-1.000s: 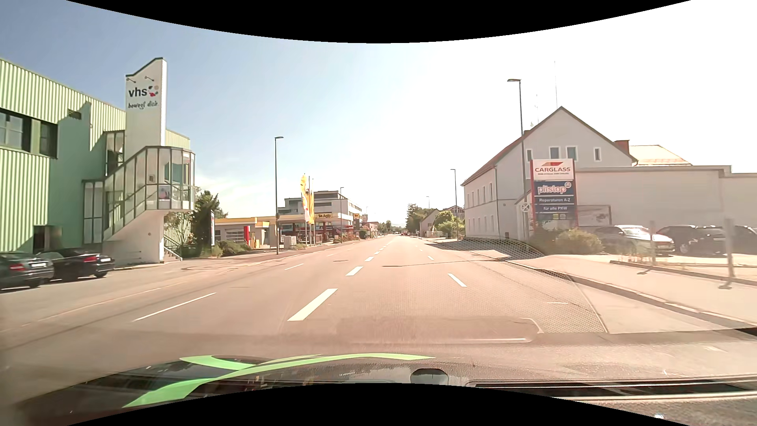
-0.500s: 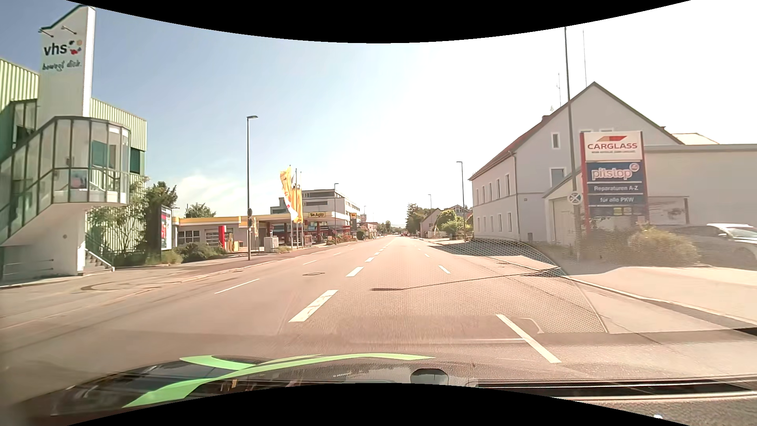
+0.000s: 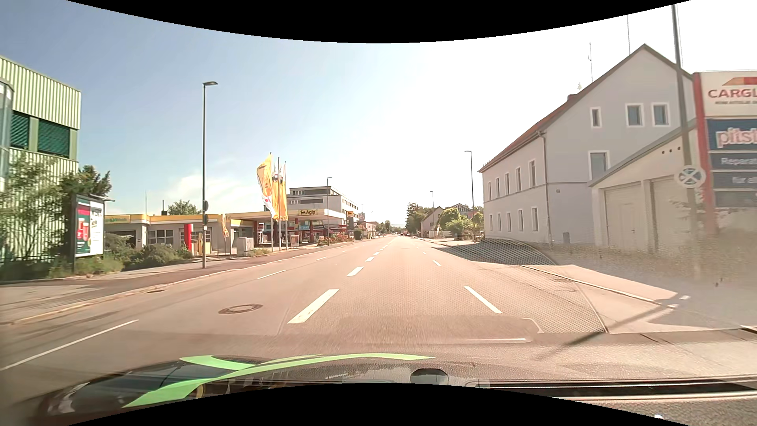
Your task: Follow the waypoints while adhering to traffic rules and regulations
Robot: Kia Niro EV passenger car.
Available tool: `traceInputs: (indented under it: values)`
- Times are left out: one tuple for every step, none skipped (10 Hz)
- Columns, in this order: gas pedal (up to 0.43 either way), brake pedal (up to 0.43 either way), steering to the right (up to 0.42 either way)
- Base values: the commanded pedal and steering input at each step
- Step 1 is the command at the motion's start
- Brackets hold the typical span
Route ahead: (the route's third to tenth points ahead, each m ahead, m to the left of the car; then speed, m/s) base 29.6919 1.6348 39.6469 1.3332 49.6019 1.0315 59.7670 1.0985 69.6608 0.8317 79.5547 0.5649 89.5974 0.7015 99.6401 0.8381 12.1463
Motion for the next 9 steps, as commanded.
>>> traceInputs:
  values:
    - [0.150,0.000,-0.003]
    - [0.150,0.000,-0.003]
    - [0.150,0.000,-0.002]
    - [0.150,0.000,-0.002]
    - [0.150,0.000,-0.002]
    - [0.138,0.000,-0.002]
    - [0.138,0.000,-0.002]
    - [0.138,0.000,-0.002]
    - [0.138,0.000,-0.002]
